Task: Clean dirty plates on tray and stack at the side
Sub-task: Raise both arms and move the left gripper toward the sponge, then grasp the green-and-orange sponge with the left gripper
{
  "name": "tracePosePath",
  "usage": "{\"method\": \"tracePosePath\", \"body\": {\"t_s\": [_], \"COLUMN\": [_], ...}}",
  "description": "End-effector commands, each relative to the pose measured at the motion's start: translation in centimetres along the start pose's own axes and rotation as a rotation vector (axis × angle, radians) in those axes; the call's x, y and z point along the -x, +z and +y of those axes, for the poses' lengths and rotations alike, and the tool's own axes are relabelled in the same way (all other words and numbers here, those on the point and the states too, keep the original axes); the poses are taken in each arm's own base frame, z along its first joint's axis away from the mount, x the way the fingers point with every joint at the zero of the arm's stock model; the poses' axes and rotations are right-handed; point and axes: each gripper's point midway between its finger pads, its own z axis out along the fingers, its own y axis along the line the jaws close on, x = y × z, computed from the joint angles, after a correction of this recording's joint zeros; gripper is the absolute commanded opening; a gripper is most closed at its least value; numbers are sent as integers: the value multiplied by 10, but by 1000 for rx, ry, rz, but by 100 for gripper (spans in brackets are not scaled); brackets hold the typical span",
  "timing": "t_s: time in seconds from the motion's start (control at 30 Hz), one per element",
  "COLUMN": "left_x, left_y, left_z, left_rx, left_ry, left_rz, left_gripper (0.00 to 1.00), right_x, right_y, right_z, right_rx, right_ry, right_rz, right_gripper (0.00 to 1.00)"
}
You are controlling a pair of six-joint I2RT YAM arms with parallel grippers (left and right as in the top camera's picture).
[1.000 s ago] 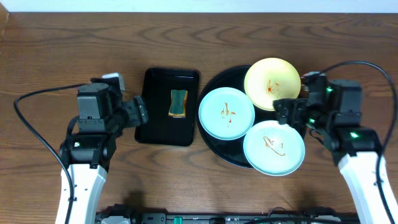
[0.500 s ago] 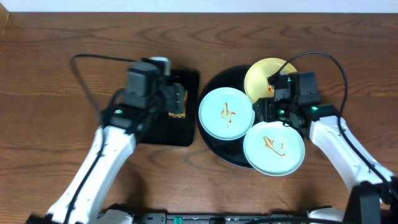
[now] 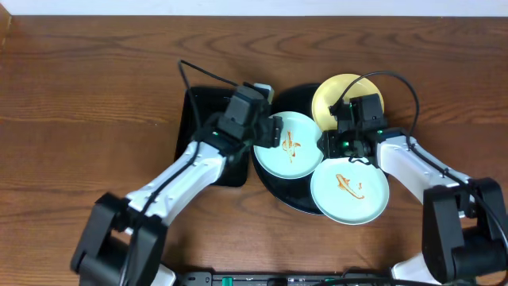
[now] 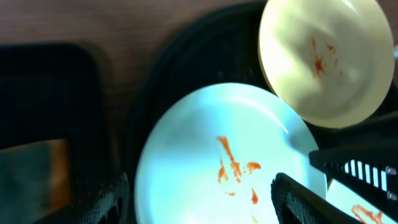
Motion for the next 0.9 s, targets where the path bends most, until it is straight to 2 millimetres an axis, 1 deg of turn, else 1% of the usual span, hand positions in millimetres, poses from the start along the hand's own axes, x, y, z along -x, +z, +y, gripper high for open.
{"method": "tracePosePath", "body": {"t_s": [0.0, 0.17, 0.3, 0.37, 0.4, 0.43, 0.47, 0.6, 0.7, 0.77, 0.87], "left_x": [1, -14, -27, -32, -35, -36, -39, -43, -44, -39, -21], "left_y": [13, 34, 45, 48, 50, 51, 51, 52, 52, 49, 39], "left_z": [-13, -24, -30, -33, -36, -39, -42, -50, -51, -49, -37], "left_rx": [-27, -44, -48, -52, -55, -59, -63, -75, -76, -73, -40], "left_ry": [-9, 18, 31, 29, 27, 33, 39, 56, 58, 54, 59], "left_rz": [-3, 27, 58, 69, 74, 76, 81, 88, 89, 79, 27], "left_gripper": [74, 74, 74, 74, 72, 68, 66, 66, 66, 66, 63], "right_x": [6, 5, 5, 6, 6, 6, 6, 6, 6, 6, 6], "right_y": [5, 10, 11, 11, 11, 11, 11, 11, 11, 11, 11], "right_z": [0, -3, -5, -8, -8, -8, -8, -9, -9, -8, -8], "right_rx": [2, -4, -16, -32, -33, -36, -36, -36, -36, -36, -36], "right_ry": [18, 68, 83, 93, 93, 98, 103, 104, 104, 105, 104], "right_rz": [-5, -3, -4, -7, -8, -8, -8, -9, -9, -8, -8], "right_gripper": [28, 11, 2, 1, 1, 1, 1, 2, 1, 1, 1]}}
